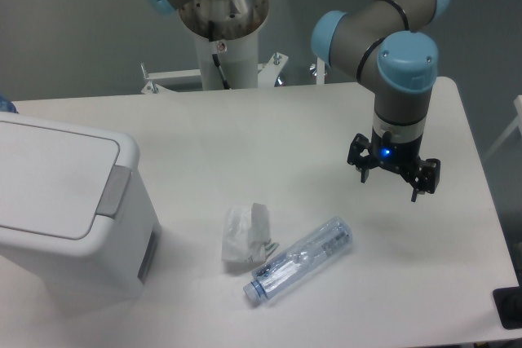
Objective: Open the trash can
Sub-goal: 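Move the open gripper over toward the white trash can lid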
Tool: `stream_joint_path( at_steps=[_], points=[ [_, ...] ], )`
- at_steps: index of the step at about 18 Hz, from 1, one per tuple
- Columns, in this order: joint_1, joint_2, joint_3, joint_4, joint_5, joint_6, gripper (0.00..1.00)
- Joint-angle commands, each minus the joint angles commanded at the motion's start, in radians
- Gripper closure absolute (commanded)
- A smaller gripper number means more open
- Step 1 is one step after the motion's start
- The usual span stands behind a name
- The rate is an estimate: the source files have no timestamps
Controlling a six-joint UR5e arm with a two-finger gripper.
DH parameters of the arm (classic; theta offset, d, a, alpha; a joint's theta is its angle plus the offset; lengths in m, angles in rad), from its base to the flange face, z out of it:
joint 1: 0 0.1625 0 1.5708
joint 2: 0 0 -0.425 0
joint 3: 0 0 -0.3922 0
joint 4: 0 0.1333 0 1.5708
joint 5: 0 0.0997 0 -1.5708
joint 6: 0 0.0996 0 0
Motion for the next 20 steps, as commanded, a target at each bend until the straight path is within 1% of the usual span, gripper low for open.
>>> stream_joint_path(
  at_steps=[3,5,6,7,8,11,13,14,17,20],
  points=[
    [0.000,0.002,0.000,0.000,-0.014,0.000,0.00],
    [0.006,0.002,0.000,-0.002,-0.095,-0.029,0.00],
    [0.008,0.014,0.000,-0.002,-0.136,-0.050,0.00],
    [0.000,0.037,-0.002,-0.002,-0.153,-0.073,0.00],
    [-0.008,0.047,-0.002,0.000,-0.166,-0.107,0.00],
    [-0.047,0.058,0.002,0.000,-0.213,-0.268,0.00],
    [-0.073,0.089,0.002,0.002,-0.245,-0.383,0.00],
    [-0.092,0.095,0.008,0.003,-0.253,-0.432,0.00],
    [-0.143,0.124,0.025,0.011,-0.253,-0.576,0.00],
    [-0.196,0.159,0.043,0.012,-0.256,-0.681,0.00]
  ],
)
